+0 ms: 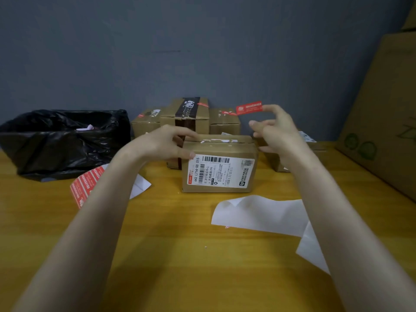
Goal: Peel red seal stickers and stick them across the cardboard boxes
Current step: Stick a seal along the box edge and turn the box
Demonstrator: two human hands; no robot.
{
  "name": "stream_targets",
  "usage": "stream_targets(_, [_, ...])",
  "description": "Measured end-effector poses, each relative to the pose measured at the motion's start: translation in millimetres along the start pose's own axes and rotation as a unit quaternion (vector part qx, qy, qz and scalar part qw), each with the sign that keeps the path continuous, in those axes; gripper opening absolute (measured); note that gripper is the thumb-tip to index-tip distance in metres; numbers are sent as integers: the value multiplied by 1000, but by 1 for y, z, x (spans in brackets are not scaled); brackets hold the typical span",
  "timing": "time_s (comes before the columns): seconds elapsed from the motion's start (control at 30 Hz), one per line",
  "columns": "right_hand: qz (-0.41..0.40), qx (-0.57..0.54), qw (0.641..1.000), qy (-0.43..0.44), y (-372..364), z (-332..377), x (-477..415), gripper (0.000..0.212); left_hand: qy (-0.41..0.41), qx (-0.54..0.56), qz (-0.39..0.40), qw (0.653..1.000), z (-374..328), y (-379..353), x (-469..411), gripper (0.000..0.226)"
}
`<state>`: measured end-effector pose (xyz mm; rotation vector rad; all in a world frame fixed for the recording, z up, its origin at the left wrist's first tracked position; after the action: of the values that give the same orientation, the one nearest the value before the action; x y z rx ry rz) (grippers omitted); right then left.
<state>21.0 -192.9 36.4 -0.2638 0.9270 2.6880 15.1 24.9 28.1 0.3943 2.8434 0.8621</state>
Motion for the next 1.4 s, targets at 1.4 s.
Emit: stream_targets(1.4, [-48, 10, 996, 69, -16, 26, 18, 34, -78, 241, -168, 953, -29, -7, 7, 6])
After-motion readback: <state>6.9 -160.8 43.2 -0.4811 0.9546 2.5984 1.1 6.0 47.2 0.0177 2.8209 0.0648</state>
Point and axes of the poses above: each hand's wrist, its own x-axis away from the middle knuckle, its own y-axis out of the back of the hand, z = x × y, the point moved 6 cm from there along -x, towards the middle knuckle, and after that the axes turned 15 degrees about x, right-handed, at the moved point
